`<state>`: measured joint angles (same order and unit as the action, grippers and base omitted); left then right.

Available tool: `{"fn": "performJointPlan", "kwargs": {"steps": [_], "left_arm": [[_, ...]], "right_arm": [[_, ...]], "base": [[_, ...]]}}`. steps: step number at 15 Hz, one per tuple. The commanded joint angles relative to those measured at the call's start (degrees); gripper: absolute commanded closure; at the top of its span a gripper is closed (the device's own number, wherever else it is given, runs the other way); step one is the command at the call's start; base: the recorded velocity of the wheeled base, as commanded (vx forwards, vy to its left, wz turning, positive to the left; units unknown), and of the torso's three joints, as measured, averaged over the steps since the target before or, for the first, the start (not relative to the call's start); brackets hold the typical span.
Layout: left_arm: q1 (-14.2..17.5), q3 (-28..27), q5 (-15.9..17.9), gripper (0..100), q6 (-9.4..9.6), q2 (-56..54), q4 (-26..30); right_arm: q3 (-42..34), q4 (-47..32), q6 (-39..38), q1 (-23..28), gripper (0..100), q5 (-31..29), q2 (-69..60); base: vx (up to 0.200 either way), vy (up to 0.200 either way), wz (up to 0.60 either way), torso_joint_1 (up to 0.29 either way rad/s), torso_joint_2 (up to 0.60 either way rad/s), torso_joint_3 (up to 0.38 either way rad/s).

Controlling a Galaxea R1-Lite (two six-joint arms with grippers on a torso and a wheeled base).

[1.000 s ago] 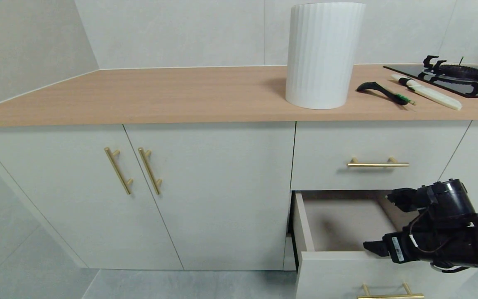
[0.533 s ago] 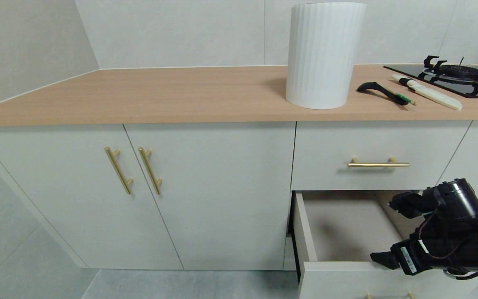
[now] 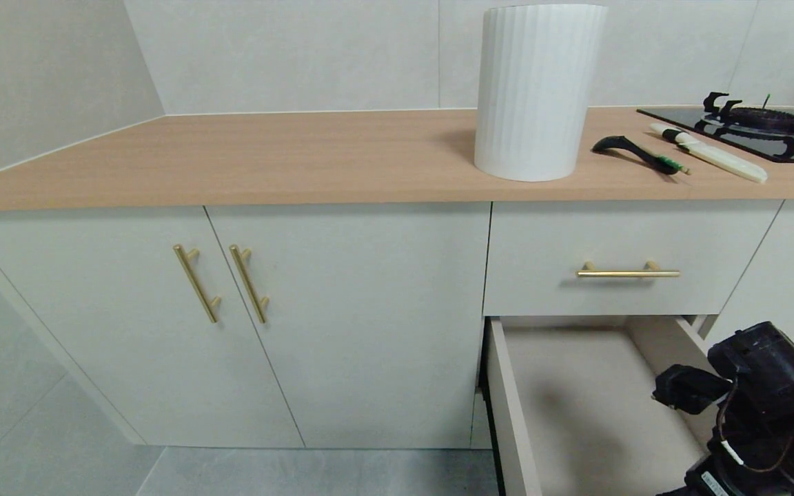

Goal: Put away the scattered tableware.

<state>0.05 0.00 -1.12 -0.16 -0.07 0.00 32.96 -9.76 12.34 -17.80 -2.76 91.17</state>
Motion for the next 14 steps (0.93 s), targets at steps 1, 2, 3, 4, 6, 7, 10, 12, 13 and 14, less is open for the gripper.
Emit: {"fn": "performJointPlan", "kwargs": {"steps": [1,2,3,4,6,7,10,12,13,14], "left_arm": [[0.0,0.0,0.0,0,-0.02,0.1,0.0],[0.0,0.0,0.0,0,-0.02,0.1,0.0],[0.0,0.0,0.0,0,-0.02,0.1,0.0],[0.0,0.0,-0.1,0,-0.02,0.1,0.0],[0.0,0.0,0.0,0,-0.02,0.1,0.0],[0.0,0.0,0.0,0,-0.02,0.1,0.0],[0.0,0.0,0.0,0,-0.02,0.1,0.0],[0.0,0.0,0.0,0,-0.02,0.1,0.0],[0.0,0.0,0.0,0,-0.02,0.1,0.0],[0.0,0.0,0.0,0,-0.02,0.1,0.0]], "right_arm": [[0.2,-1.7,0.2,-0.6,0,-0.1,-1.2],[0.3,-2.1,0.2,-0.8,0,-0.1,-1.3],[0.3,-2.1,0.2,-1.0,0,-0.1,-1.3],[0.3,-1.9,0.1,-1.0,0,-0.2,-1.3],[1.7,-1.3,-0.4,-0.9,0,-0.5,-1.2],[2.6,-1.3,-2.0,-0.9,0,-0.5,-1.3],[4.9,1.4,-8.0,-0.5,0,-0.1,-1.0],[5.2,8.7,-12.3,0.5,0,-0.2,-0.4],[5.2,11.3,-14.4,0.6,0,-0.3,-0.1],[5.1,13.5,-15.9,0.6,0,-0.3,-0.1]], "base": [[0.0,0.0,0.0,0.0,0.0,0.0],[0.0,0.0,0.0,0.0,0.0,0.0],[0.0,0.0,0.0,0.0,0.0,0.0],[0.0,0.0,0.0,0.0,0.0,0.0],[0.0,0.0,0.0,0.0,0.0,0.0],[0.0,0.0,0.0,0.0,0.0,0.0],[0.0,0.0,0.0,0.0,0.0,0.0],[0.0,0.0,0.0,0.0,0.0,0.0],[0.0,0.0,0.0,0.0,0.0,0.0],[0.0,0.0,0.0,0.0,0.0,0.0]]}}
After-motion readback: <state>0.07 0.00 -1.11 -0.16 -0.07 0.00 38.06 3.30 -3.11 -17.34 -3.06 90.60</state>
